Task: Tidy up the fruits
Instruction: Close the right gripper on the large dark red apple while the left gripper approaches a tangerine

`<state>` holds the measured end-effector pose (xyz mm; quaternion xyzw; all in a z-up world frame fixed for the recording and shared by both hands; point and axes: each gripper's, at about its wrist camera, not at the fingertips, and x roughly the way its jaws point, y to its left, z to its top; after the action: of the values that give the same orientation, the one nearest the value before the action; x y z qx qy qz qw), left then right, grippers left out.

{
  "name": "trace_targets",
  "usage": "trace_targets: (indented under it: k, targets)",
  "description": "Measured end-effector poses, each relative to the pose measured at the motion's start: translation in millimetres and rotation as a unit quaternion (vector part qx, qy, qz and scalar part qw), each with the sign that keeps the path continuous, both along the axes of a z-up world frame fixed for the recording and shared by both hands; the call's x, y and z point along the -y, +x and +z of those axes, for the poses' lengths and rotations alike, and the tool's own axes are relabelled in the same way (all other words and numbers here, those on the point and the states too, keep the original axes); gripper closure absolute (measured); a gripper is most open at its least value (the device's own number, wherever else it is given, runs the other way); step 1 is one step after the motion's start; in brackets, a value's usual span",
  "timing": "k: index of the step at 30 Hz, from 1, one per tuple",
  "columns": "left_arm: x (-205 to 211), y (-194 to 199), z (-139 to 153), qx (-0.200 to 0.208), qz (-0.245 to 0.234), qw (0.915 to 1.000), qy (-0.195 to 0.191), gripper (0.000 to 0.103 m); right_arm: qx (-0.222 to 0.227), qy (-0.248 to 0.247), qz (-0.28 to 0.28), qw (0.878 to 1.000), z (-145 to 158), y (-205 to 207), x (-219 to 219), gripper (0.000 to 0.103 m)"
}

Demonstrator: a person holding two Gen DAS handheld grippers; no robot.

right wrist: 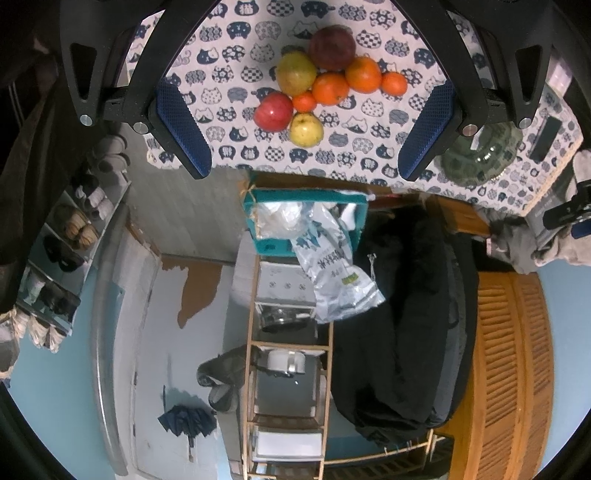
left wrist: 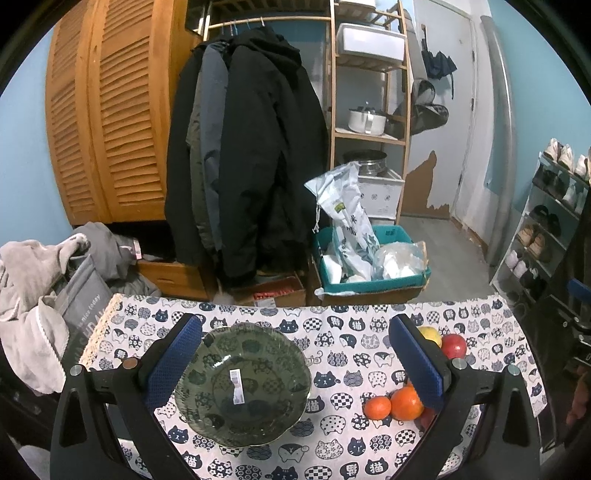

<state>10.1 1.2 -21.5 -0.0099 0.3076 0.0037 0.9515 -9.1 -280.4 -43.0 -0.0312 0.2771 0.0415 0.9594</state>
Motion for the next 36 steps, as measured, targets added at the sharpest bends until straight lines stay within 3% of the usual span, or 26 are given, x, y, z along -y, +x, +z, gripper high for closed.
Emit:
trace_targets:
  k: [8, 17, 23, 27, 36]
  targets:
    - [14.2, 15.0, -30.2, -0.043, -0.013, 0.9989, 0.016, 0.001, -0.065, -0.005, -0.014, 0.998, -32.0, 11.1, 11.4, 0.003]
    - [33.1, 33.0, -78.8, -0.118, -0.037, 0.9923, 0.011, 0.001, -0.134, -0.012, -0.005, 0.991, -77.7, 22.4, 0.0, 0.003]
    - [45.6, 41.1, -115.3, -0.171, -0.05, 0.984, 0.006, 0.001, -0.203, -0.006, -0.004, 0.979, -126.1, 29.5, -1.9, 0.003]
    - [54.7, 44.6, -136.4, -0.193, -0.051, 0.9796, 0.027, 0.001, -0.248, 0.018, -0.009, 0.969, -153.7, 35.4, 3.6, 0.003]
    - [65.4, 50.5, -179.4, -0.241, -0.059, 0.9681, 0.032, 0.001, -0.296, 0.001, -0.012, 0.955, -193.9, 38.5, 0.7, 0.006]
